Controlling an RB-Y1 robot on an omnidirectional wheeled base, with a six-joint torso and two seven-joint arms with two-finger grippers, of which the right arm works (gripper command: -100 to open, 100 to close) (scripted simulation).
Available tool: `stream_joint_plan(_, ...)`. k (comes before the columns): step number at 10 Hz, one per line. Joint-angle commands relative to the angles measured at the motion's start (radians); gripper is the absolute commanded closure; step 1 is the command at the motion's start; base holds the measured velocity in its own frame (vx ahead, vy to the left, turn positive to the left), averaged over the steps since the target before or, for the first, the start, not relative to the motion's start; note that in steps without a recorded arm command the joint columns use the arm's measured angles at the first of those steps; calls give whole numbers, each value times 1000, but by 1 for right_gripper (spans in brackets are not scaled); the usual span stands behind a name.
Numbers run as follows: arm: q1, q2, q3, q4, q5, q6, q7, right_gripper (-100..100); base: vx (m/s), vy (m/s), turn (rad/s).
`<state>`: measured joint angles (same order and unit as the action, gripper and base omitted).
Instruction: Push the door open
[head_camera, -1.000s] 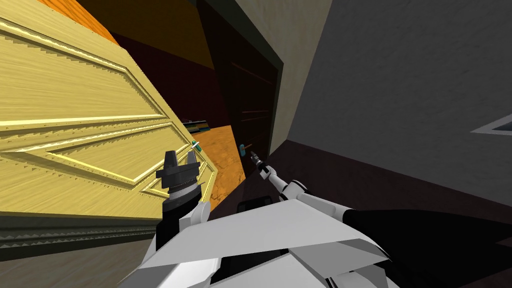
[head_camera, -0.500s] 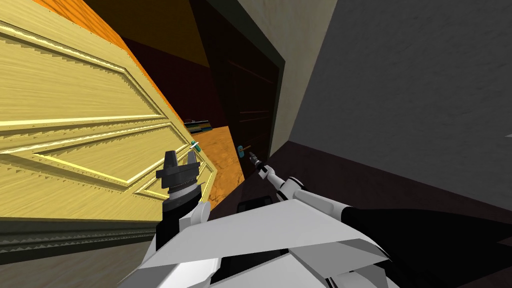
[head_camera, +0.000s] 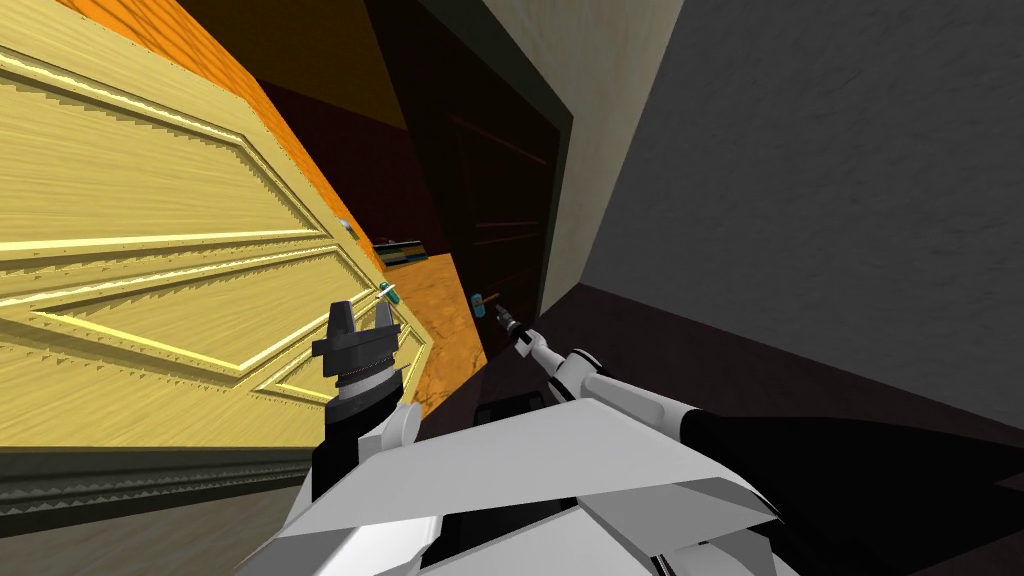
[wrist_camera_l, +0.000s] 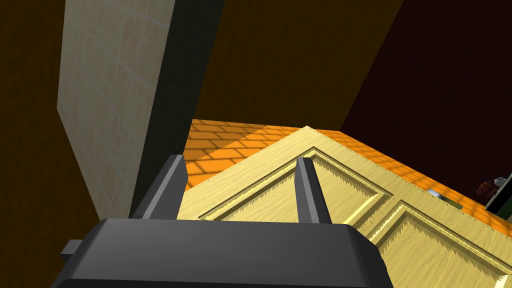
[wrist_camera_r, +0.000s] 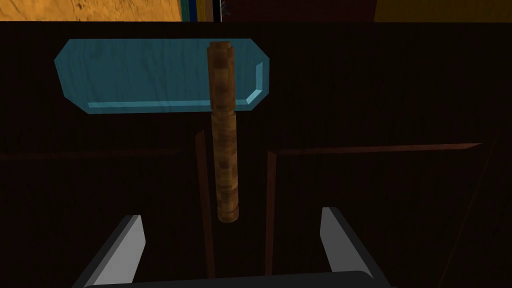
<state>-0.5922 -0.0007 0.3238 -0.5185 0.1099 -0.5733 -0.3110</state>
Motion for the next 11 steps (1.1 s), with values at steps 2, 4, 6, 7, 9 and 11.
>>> stream_joint_plan(2, -21, 9, 0, 35, -2, -7, -1, -100, 37, -61, 37)
stream_joint_plan(4, -22, -15, -4, 40, -3, -9, 2, -100, 93, 52, 22)
stream_joint_plan(6, -22, -30, -9, 41, -5, -8, 6, -100, 165, 87, 26)
stream_joint_plan(7, -21, -31, -12, 41, -6, -8, 9, -100, 166, 106, 26)
stream_joint_plan(9, -20, -20, -17, 42, -8, -7, 13, -100, 199, 74, 31)
stream_joint_plan(11, -20, 6, -22, 43, -10, -7, 17, -100, 169, 105, 22)
